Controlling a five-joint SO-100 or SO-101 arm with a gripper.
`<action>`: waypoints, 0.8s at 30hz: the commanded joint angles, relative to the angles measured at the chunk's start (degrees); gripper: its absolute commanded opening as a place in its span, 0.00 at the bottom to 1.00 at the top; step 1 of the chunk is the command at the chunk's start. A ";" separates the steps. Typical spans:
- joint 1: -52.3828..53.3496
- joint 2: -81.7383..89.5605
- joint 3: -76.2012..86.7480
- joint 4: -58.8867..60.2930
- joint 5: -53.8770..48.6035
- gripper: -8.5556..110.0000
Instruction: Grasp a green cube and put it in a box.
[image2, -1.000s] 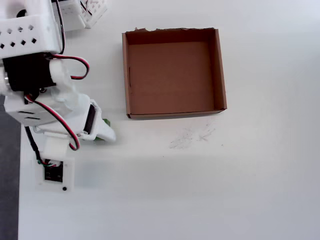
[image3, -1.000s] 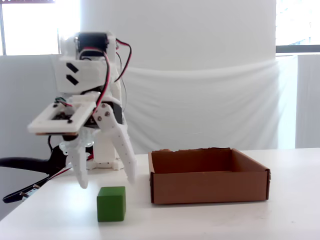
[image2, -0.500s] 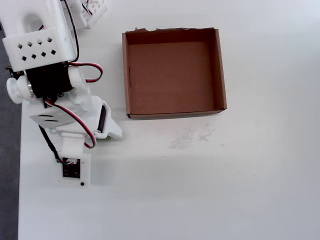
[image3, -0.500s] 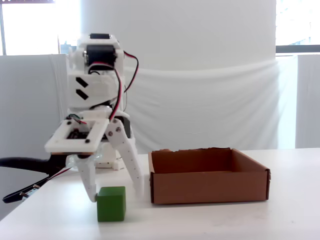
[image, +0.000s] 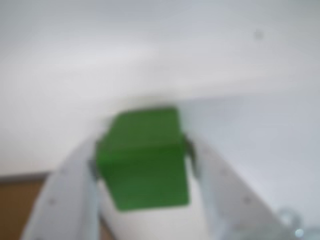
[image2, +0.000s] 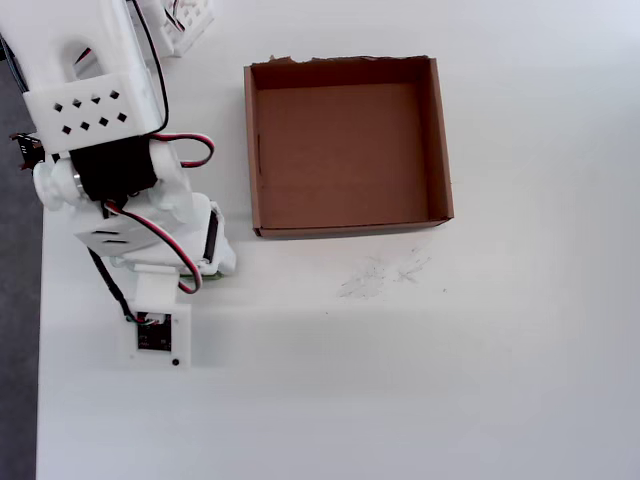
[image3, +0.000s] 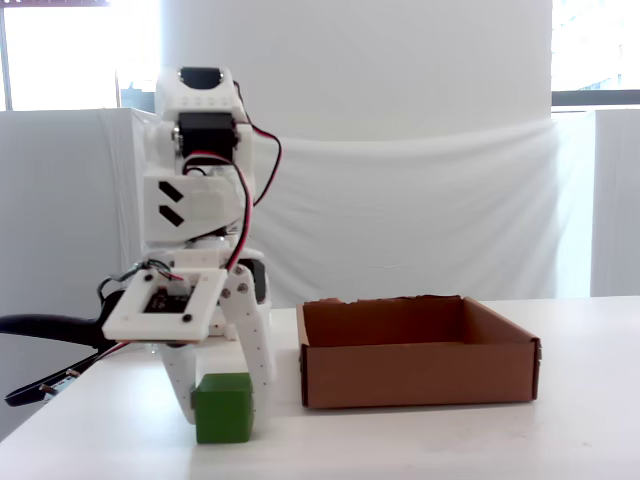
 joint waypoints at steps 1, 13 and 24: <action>-0.70 0.35 -0.26 -0.88 -0.26 0.21; -0.35 1.14 -3.87 4.04 -0.26 0.19; -1.41 5.19 -17.49 20.30 -0.18 0.18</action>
